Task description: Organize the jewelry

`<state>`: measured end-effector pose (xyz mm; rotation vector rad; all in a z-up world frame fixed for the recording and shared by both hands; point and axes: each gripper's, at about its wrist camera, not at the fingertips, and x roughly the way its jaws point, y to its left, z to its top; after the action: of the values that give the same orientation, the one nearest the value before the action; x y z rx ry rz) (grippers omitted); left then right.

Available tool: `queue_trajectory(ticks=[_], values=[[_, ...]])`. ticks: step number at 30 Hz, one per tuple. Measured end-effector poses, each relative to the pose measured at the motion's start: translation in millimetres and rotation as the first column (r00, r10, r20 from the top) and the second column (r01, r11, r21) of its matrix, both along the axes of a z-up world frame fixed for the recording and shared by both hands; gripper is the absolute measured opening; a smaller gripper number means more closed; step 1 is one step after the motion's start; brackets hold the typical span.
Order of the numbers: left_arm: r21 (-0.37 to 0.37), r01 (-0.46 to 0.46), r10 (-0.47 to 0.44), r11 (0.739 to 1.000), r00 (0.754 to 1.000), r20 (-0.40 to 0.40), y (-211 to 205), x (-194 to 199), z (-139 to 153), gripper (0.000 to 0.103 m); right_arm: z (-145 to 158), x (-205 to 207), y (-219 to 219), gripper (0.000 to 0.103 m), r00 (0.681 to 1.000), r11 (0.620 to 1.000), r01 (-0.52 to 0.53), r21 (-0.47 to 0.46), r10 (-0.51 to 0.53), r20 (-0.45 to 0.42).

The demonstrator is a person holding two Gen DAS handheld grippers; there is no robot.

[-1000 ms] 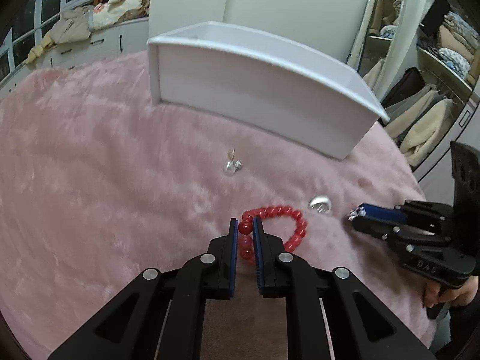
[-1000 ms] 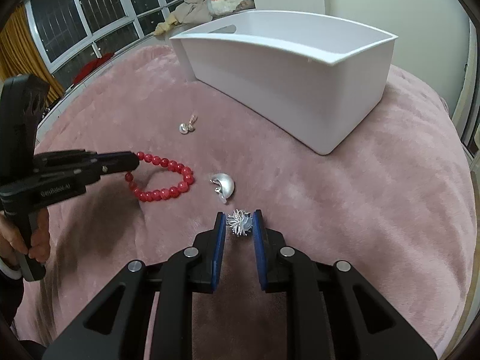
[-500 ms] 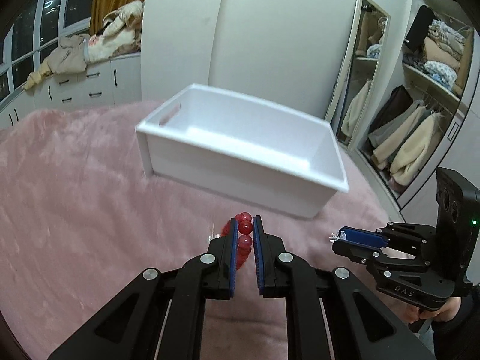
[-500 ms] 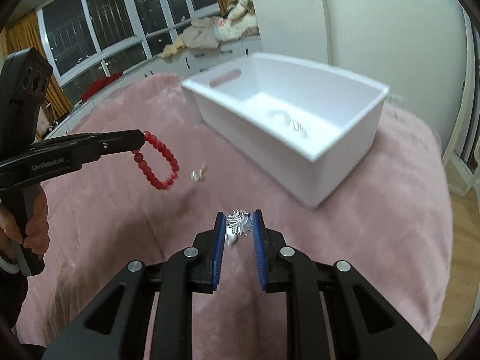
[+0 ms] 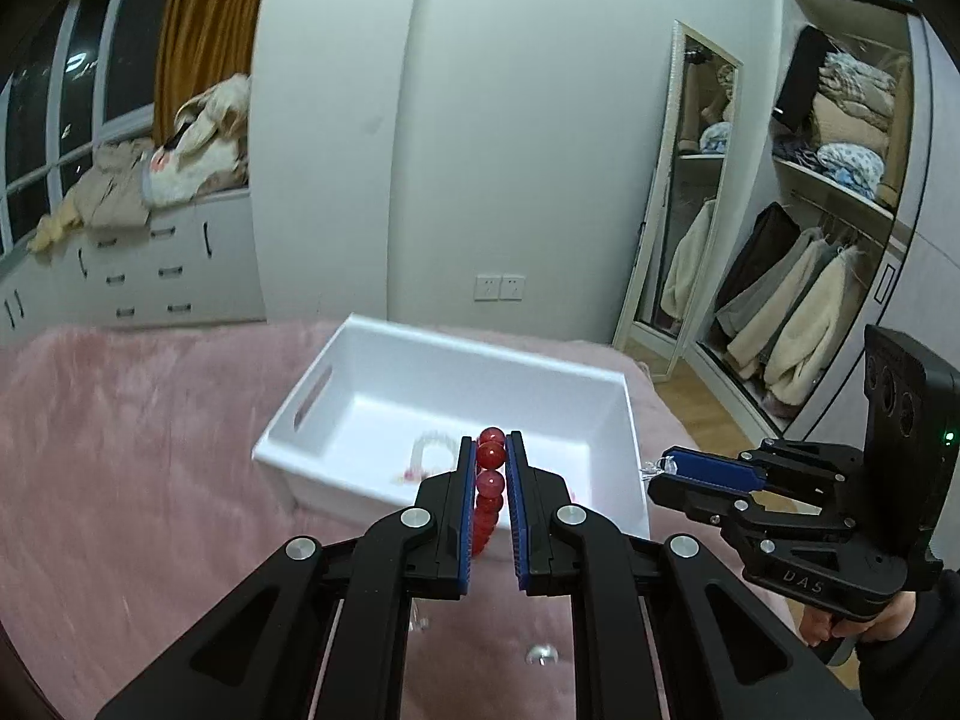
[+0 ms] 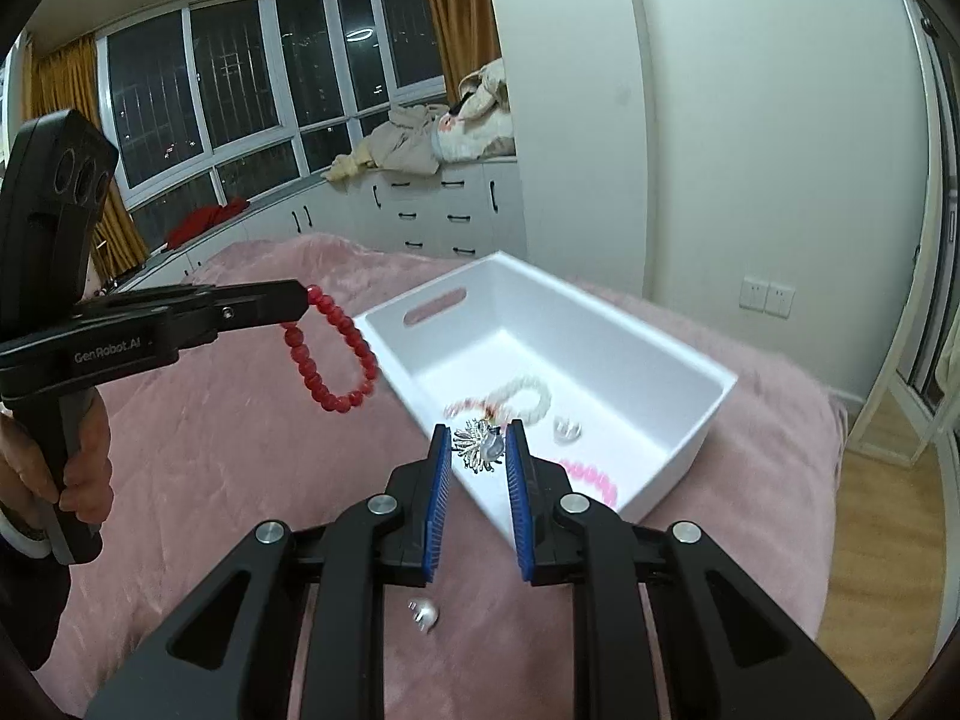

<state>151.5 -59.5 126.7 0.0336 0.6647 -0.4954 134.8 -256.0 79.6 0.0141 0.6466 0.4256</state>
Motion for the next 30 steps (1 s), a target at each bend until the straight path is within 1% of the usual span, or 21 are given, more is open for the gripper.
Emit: queue_trajectory(ticks=[5, 11, 16, 20, 25, 30], values=[[0.020, 0.015, -0.015, 1.000, 1.000, 0.013, -16.4, 29.3, 11.3, 0.015, 5.8, 20.4, -2.2, 0.019, 1.000, 1.000, 0.012, -0.002, -0.012, -0.001], [0.066, -0.004, 0.003, 0.998, 1.000, 0.022, -31.5, 67.5, 9.6, 0.015, 3.7, 51.6, -5.0, 0.019, 0.998, 0.998, 0.053, -0.013, -0.054, -0.034], [0.109, -0.014, 0.016, 0.994, 1.000, -0.014, -37.9, 97.1, -7.5, 0.015, -2.6, 66.3, -6.3, 0.019, 0.995, 0.997, 0.072, -0.038, -0.074, -0.062], [0.140, -0.014, 0.024, 0.990, 0.997, -0.070, -42.7, 115.5, -32.8, 0.015, -14.7, 73.6, -1.2, 0.019, 0.993, 0.994, 0.068, -0.087, -0.076, -0.089], [0.141, -0.028, 0.046, 0.990, 0.991, -0.127, -47.5, 133.2, -61.0, 0.015, -29.0, 85.7, -0.2, 0.019, 0.988, 0.990, 0.078, -0.118, -0.092, -0.122], [0.137, -0.050, 0.073, 0.989, 0.984, -0.163, -51.5, 147.7, -72.5, 0.015, -37.9, 99.1, 2.0, 0.019, 0.983, 0.987, 0.090, -0.135, -0.110, -0.149]])
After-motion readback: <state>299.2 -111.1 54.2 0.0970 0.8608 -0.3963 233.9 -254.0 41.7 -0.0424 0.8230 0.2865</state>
